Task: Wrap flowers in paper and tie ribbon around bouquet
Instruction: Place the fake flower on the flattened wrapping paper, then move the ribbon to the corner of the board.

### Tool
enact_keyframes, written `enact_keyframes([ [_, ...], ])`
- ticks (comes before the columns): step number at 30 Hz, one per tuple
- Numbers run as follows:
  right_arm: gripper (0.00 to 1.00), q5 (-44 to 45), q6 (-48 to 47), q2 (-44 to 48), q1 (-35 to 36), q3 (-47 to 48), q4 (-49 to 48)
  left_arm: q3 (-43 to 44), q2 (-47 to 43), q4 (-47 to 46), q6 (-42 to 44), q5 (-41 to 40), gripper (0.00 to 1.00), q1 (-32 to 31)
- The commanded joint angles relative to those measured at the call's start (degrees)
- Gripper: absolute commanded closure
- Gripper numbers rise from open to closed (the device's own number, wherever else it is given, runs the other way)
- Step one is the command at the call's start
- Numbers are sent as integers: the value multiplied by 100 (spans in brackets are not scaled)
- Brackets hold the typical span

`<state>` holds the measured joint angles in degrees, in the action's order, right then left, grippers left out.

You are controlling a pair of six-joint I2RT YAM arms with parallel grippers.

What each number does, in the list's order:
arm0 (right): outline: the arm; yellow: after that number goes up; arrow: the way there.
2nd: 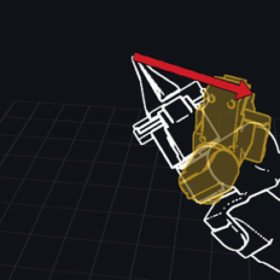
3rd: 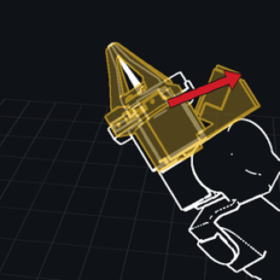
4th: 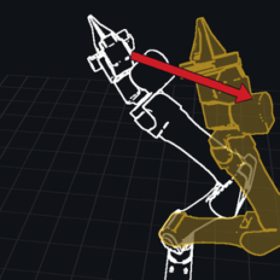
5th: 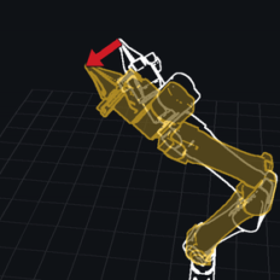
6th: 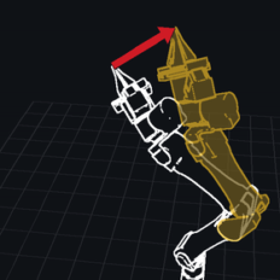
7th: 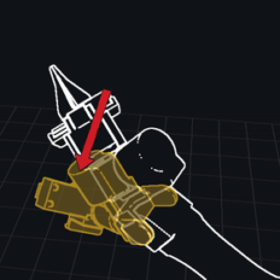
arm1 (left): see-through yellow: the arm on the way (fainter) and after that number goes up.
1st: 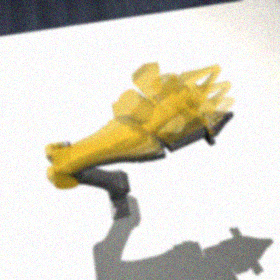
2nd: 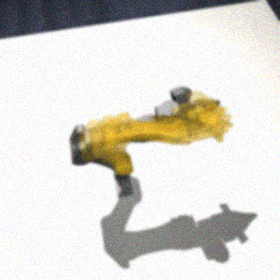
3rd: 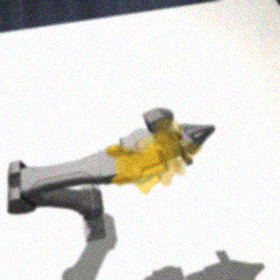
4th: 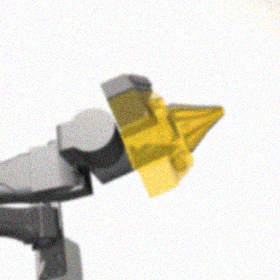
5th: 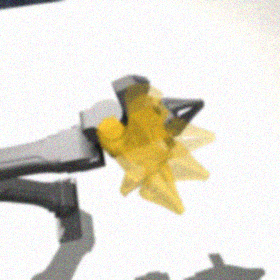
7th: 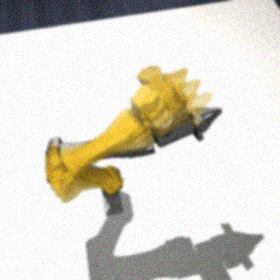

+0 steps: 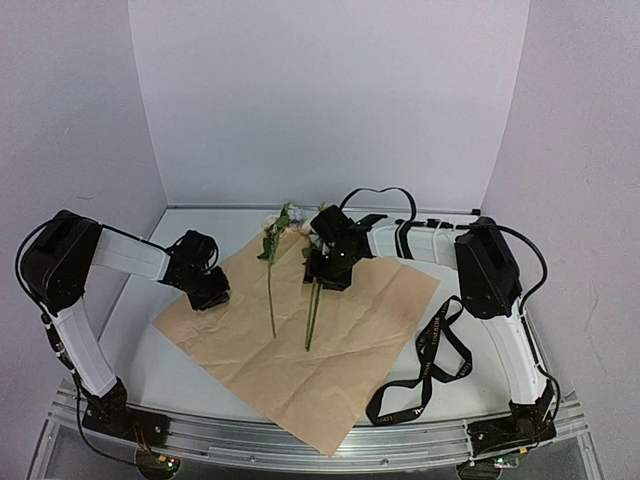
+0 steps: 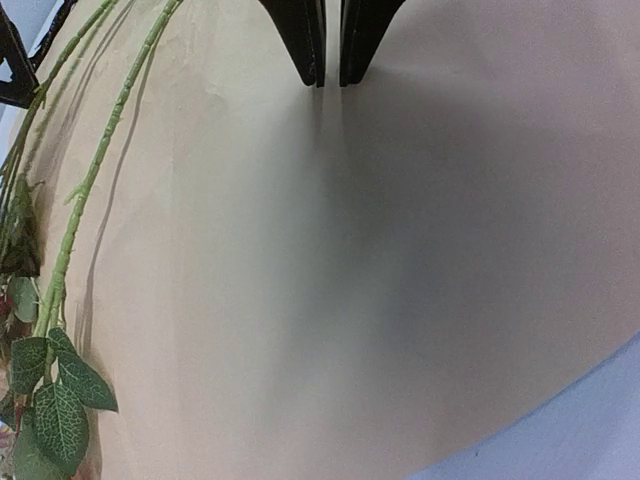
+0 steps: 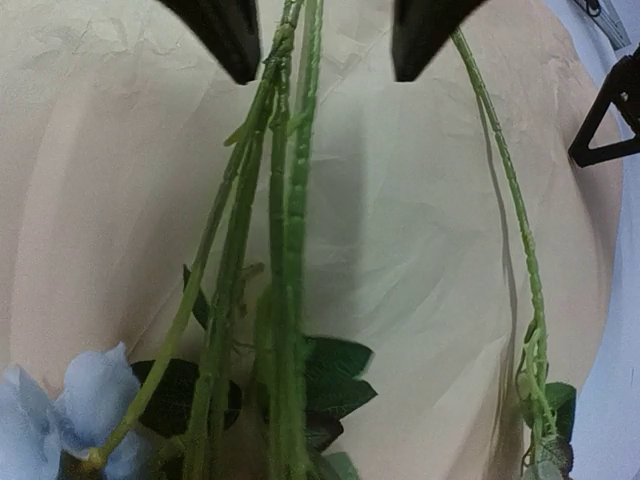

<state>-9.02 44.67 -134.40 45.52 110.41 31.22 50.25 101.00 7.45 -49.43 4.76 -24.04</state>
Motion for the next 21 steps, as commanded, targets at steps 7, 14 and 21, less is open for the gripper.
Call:
enact_keyframes([
  [7, 14, 165, -551, 1659, -262, -1009, 515, 284, 373, 605, 261, -152, 92, 339],
  [14, 22, 726, -299, 3404, -646, -3528, 911, 445, 465, 718, 349, -109, 92, 384],
  [21, 36, 627, 408, 4633, -690, -5332, 750, 524, 561, 733, 362, 39, 92, 389],
])
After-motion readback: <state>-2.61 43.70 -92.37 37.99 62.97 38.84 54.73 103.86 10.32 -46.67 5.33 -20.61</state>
